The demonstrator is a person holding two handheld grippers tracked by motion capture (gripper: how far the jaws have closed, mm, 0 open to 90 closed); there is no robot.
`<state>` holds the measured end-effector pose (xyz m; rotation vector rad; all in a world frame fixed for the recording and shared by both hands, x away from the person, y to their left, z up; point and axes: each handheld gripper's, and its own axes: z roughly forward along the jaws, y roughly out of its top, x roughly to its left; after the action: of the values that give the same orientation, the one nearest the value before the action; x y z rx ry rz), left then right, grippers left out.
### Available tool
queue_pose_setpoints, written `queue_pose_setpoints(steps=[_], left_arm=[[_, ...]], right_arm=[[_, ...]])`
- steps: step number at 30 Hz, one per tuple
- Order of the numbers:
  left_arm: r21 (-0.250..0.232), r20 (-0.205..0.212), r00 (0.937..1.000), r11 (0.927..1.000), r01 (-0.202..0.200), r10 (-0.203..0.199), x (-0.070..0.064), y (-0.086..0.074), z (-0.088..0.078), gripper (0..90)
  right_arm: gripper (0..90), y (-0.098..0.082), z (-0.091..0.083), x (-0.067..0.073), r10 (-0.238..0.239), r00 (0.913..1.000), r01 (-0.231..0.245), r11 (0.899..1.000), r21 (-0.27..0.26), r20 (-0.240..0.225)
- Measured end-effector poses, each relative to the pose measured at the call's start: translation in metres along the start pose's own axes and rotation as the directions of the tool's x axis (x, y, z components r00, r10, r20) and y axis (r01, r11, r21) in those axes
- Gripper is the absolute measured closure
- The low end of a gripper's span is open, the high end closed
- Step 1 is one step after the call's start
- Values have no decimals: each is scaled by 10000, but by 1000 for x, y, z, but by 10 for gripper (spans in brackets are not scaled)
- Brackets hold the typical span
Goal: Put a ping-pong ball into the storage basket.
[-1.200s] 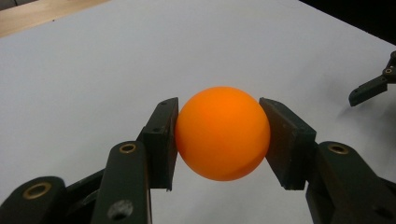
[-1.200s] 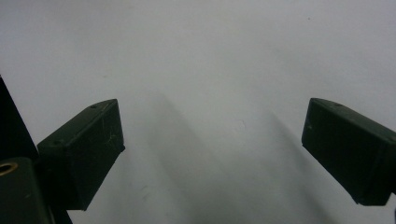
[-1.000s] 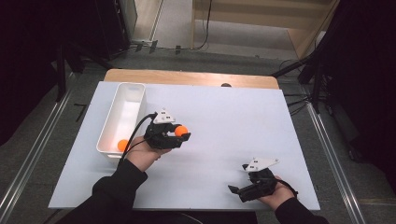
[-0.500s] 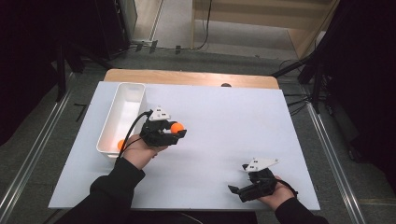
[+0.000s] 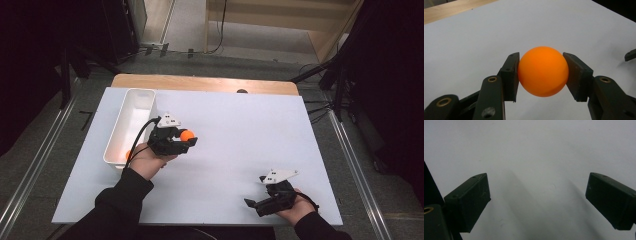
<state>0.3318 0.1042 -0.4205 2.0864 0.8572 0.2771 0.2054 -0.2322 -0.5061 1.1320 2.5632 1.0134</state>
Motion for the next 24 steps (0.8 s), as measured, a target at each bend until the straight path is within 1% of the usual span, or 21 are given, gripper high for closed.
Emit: queue_pose_setpoints(steps=[7, 16, 24], left_arm=[[31, -68, 10000, 10000, 5, -5, 2, 1, -2, 500], [87, -66, 9999, 9999, 109, -108, 5, 1, -3, 500], [83, -151, 9999, 9999, 81, -79, 8, 2, -6, 500]], right_arm=[[44, 0, 0, 0, 3, 10000, -3, 10000, -2, -1], [43, 0, 0, 0, 3, 10000, -3, 10000, -3, -13], [43, 0, 0, 0, 7, 10000, -7, 10000, 1, -10]])
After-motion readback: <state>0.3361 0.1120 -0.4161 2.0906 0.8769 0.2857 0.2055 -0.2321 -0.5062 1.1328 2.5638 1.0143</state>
